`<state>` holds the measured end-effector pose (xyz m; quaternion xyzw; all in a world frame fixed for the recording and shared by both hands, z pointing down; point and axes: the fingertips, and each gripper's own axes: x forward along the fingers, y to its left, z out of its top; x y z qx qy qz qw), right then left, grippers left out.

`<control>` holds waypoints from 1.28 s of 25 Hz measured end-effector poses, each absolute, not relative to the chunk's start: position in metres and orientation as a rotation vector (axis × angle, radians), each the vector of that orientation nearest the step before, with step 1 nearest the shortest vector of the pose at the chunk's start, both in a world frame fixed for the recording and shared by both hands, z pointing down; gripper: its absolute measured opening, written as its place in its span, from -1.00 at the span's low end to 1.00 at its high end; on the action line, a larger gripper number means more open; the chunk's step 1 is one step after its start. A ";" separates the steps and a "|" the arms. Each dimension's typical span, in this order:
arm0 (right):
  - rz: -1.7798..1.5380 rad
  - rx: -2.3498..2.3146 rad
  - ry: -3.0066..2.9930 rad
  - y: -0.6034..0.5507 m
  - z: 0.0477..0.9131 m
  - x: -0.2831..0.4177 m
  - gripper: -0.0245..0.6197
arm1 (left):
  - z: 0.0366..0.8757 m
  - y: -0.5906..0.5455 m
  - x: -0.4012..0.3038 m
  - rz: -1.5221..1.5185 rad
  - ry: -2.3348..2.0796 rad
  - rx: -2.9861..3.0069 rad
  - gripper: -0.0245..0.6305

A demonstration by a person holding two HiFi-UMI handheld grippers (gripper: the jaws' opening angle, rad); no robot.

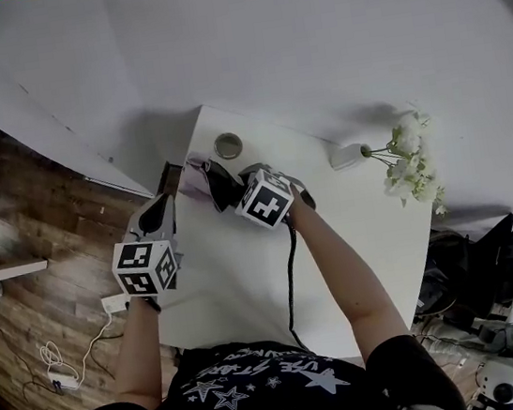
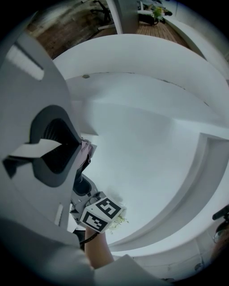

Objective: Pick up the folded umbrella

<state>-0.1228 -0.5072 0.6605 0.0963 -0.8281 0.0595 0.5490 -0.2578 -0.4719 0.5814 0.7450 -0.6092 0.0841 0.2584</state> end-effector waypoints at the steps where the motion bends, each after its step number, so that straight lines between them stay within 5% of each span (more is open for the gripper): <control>1: 0.139 0.246 -1.963 -0.507 0.659 -0.123 -0.18 | 0.580 -0.471 -0.257 0.227 -1.652 2.022 -0.92; 32: 0.267 0.683 -2.358 -0.387 0.519 -0.080 -0.19 | 0.472 -0.353 -0.208 0.231 -1.773 2.217 -0.92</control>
